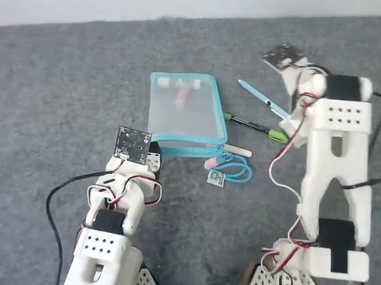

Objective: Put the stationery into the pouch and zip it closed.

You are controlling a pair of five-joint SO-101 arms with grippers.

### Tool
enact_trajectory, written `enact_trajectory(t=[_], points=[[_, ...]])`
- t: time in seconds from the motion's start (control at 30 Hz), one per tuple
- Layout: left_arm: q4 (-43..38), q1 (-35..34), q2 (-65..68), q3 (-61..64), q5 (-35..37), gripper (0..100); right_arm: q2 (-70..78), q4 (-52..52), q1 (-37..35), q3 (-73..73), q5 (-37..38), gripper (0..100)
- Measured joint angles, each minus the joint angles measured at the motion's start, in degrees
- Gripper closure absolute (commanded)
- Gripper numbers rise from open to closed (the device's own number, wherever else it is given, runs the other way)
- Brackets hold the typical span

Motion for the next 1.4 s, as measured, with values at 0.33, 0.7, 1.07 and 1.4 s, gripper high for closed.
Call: enact_trajectory(t=[0.33,0.7,1.07,1.4], points=[[0.00,0.00,0.00,0.00,0.00,99,0.00,-20.40,1.05,14.77,16.70,75.3],[0.00,0.00,0.00,0.00,0.00,99,19.78,-32.53,1.05,6.33,22.15,75.4],[0.00,0.00,0.00,0.00,0.00,99,46.15,-23.91,0.26,-20.66,22.51,75.7],[0.00,0.00,0.00,0.00,0.00,99,53.27,-22.15,-0.09,-26.02,22.59,84.5]])
